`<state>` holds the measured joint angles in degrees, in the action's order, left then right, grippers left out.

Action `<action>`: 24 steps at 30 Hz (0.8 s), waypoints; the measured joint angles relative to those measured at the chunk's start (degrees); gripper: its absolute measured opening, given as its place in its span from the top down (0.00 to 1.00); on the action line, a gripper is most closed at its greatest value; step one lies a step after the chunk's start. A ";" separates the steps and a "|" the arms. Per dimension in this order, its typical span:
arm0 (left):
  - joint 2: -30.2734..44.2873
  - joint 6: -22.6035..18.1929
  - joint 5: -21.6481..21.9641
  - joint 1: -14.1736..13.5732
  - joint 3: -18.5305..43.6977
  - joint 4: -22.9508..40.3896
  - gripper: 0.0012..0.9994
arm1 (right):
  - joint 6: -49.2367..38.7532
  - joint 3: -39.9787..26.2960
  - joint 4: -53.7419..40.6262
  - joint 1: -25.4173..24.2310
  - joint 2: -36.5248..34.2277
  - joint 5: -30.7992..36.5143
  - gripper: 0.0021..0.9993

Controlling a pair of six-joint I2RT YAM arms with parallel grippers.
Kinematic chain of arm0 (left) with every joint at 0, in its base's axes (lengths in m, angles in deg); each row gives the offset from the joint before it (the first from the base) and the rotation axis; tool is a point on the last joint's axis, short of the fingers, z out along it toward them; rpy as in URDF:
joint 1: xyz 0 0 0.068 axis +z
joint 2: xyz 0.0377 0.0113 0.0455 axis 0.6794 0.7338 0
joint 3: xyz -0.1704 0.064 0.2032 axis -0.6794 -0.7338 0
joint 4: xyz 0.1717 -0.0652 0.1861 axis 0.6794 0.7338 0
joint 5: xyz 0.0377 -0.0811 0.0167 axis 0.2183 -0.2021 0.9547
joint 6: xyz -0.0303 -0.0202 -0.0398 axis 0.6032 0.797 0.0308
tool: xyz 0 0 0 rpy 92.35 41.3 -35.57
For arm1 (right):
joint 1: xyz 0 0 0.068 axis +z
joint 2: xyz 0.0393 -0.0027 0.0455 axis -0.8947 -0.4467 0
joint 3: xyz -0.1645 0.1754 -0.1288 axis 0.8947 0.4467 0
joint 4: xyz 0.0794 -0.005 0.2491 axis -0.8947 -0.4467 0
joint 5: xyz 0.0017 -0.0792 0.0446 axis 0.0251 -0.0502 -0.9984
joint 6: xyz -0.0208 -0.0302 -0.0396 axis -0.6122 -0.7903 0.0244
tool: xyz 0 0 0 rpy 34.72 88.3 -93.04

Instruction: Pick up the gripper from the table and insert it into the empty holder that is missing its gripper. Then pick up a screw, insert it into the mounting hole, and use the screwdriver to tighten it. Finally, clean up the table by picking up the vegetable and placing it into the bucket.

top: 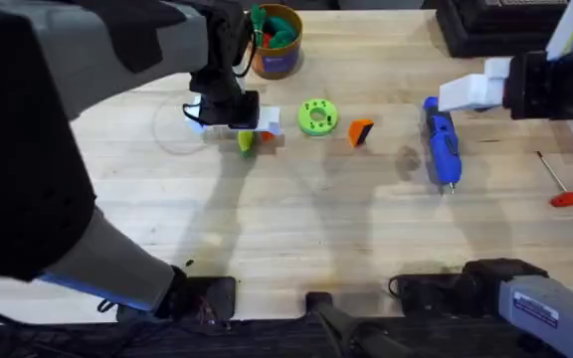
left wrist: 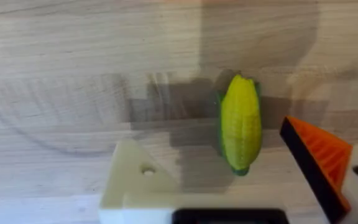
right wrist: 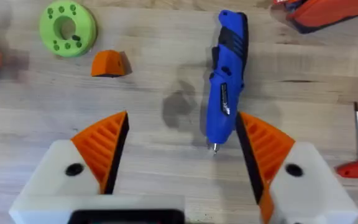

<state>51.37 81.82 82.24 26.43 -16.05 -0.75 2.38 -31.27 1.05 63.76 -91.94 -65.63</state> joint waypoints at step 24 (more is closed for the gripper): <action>1.22 0.44 0.11 0.00 0.00 -0.47 0.99 | 0.00 0.00 0.00 0.00 0.00 0.00 0.01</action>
<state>52.60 82.25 82.34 26.43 -16.05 -1.22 2.38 -31.27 1.05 63.76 -91.94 -65.63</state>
